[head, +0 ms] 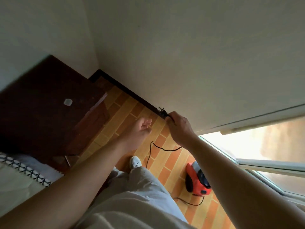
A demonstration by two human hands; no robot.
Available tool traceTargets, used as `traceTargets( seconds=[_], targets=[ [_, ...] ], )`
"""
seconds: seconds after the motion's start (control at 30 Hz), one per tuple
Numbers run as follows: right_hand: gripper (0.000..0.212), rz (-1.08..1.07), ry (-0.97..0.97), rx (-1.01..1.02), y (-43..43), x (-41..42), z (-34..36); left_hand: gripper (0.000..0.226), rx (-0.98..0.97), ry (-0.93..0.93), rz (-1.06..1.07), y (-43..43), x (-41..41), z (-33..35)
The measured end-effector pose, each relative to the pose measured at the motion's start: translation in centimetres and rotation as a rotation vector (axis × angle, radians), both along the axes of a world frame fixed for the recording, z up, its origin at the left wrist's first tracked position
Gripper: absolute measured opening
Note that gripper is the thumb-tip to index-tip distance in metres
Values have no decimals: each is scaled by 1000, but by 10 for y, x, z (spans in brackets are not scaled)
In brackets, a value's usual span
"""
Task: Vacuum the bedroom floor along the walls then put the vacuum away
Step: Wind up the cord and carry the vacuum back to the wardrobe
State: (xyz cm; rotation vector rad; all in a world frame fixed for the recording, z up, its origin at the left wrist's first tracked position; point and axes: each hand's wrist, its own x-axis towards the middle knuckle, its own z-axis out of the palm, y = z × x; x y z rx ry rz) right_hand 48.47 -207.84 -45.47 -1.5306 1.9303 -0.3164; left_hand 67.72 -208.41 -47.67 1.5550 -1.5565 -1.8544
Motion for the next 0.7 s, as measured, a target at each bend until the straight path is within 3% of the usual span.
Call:
traceTargets(
  seconds=[0.13,0.37,0.7],
  targets=[
    [15,-86,-135,57,-15,-9,-5,38,-13,-36,-41,-11,-24,9],
    [22,-408,-599,58,-12,-40,-2,38,-51,-44,-129,-24,-69,20],
    [14,-929,-570,54,76,-73,-43,37,-15,-109,-572,-40,-113,-31]
  ],
)
